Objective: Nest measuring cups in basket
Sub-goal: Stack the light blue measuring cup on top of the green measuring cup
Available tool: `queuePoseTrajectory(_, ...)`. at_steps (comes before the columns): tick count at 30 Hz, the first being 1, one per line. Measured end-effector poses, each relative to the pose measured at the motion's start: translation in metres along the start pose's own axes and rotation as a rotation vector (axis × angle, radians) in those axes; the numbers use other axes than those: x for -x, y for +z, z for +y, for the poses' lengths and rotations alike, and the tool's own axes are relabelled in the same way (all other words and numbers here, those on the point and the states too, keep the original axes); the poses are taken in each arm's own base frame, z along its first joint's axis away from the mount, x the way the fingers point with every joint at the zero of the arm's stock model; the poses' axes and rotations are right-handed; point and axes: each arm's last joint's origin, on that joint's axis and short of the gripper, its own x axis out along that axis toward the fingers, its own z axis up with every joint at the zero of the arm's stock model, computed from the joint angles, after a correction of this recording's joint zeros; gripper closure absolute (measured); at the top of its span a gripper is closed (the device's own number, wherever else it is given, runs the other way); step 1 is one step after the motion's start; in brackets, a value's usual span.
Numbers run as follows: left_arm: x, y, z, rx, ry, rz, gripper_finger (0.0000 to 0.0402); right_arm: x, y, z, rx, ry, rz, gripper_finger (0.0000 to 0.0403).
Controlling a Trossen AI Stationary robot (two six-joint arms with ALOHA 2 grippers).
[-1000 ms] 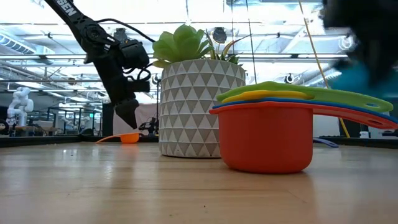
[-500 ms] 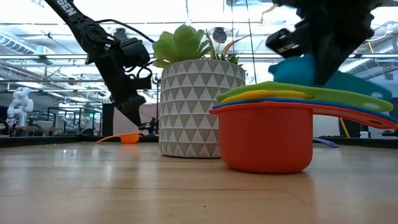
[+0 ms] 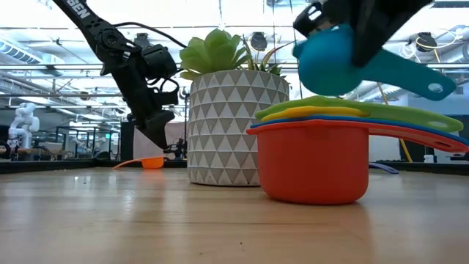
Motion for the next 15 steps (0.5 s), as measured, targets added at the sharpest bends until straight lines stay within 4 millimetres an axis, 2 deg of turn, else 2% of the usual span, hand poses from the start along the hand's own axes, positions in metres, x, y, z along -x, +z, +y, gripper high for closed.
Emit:
queuePoseTrajectory(6,0.0,0.0,0.0,0.013,-0.001,0.0,0.0314,-0.013,0.011,0.011,0.023,0.012,-0.005,0.0403)
queuePoseTrajectory(15,0.0,0.0,-0.002,0.03,-0.014,0.001,0.0314,-0.032,0.019,0.014,0.036,0.025,-0.045,0.0403)
